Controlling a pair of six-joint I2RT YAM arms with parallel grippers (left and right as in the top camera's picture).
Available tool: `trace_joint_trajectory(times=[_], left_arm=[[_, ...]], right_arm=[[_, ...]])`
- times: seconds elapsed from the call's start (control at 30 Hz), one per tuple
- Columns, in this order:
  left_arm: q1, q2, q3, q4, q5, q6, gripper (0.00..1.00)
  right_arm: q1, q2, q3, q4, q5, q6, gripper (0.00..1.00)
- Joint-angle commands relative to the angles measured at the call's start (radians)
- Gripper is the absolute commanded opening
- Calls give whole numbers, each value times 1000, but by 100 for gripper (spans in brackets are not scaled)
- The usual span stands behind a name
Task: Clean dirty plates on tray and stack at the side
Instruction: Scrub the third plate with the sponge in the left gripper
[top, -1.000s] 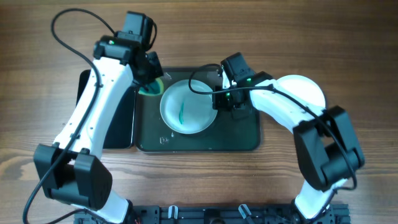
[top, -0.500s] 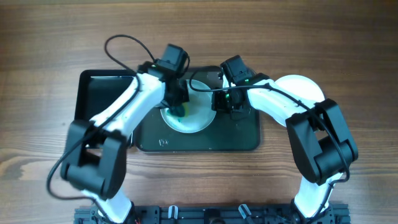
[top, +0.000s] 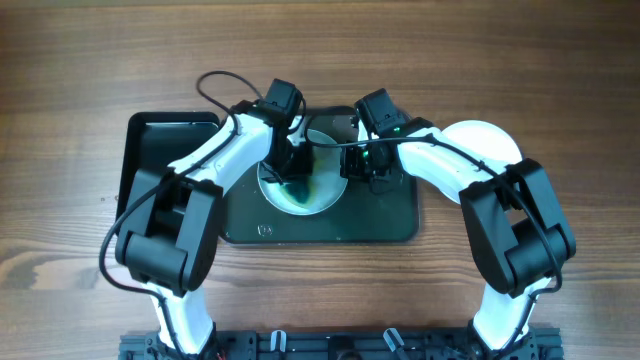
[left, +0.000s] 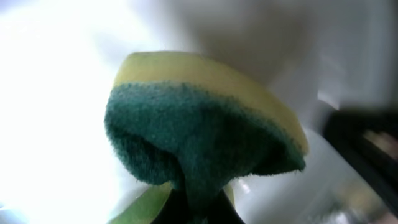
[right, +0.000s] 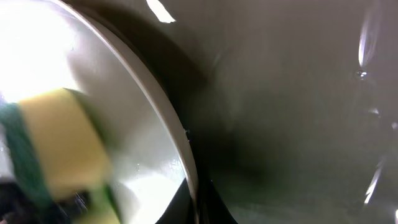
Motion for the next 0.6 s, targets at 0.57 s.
trace_joint_trajectory(times=[0.57], left_arm=[[-16, 34, -14, 69, -785, -362, 4]], right_arm=[[0, 31, -3, -8, -1, 7, 4]])
